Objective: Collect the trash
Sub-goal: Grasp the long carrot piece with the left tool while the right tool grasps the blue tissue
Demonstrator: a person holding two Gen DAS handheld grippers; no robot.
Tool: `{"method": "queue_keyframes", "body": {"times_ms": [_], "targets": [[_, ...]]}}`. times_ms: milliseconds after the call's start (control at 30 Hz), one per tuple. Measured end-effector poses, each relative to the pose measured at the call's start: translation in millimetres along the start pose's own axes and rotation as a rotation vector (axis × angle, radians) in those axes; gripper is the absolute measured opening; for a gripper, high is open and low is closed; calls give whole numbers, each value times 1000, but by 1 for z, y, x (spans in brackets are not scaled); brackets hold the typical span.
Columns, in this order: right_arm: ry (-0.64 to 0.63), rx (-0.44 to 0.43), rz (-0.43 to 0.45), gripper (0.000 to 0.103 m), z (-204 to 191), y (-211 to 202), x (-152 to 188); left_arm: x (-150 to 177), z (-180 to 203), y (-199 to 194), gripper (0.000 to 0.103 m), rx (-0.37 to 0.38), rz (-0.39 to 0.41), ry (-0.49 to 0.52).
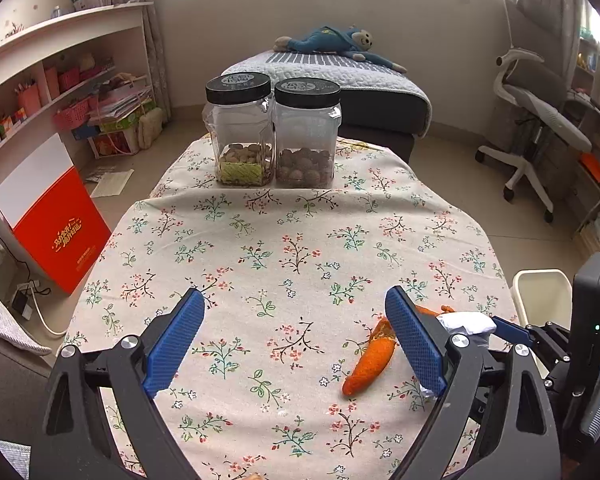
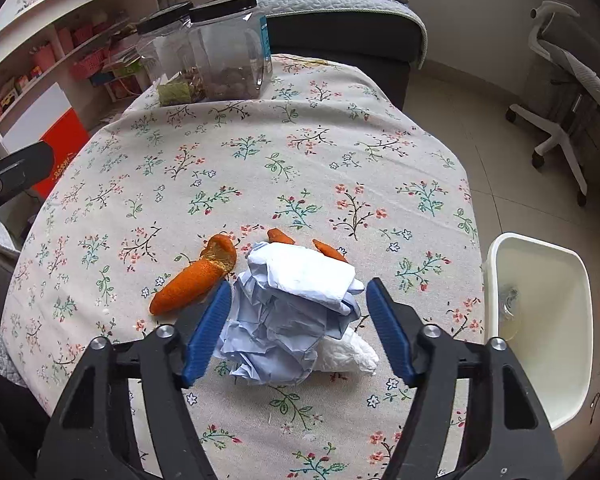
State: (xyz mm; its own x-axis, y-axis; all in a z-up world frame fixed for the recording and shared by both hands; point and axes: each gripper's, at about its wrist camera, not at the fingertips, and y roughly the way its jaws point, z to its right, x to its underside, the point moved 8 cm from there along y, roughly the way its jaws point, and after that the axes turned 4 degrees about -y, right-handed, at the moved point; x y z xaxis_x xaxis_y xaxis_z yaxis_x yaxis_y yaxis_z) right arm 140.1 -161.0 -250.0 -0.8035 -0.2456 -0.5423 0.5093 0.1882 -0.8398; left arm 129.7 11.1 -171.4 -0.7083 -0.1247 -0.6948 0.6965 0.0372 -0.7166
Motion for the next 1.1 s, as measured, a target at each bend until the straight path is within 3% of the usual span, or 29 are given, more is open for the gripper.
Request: {"method": "queue_keyframes", "body": {"times_ms": [33, 300, 500, 700, 767, 833, 933, 967, 1033, 1100], "targets": [[11, -14, 5, 36, 1, -1, -2, 1, -1, 2, 89, 2, -7, 1], [116, -24, 114, 35, 26, -35, -24, 15, 9, 24, 89, 23, -102, 34], [139, 30, 194, 35, 49, -59, -35, 45, 41, 52, 89, 35, -216, 168], [159, 50, 189, 36, 65, -59, -34, 73, 62, 82, 89, 39, -314, 257], [160, 53, 187, 36, 66, -58, -34, 78, 65, 87, 78, 56, -323, 281], [161, 48, 187, 36, 65, -57, -35, 86, 69, 93, 52, 90, -366, 296], [155, 39, 188, 36, 60, -57, -37, 92, 63, 99, 34, 105, -392, 270], [152, 35, 192, 36, 57, -58, -38, 90, 59, 98, 32, 107, -384, 250], [146, 27, 201, 36, 52, -60, -41, 78, 48, 93, 18, 109, -341, 198], [141, 17, 217, 36, 46, -64, -45, 58, 33, 84, 18, 87, -276, 141]]}}
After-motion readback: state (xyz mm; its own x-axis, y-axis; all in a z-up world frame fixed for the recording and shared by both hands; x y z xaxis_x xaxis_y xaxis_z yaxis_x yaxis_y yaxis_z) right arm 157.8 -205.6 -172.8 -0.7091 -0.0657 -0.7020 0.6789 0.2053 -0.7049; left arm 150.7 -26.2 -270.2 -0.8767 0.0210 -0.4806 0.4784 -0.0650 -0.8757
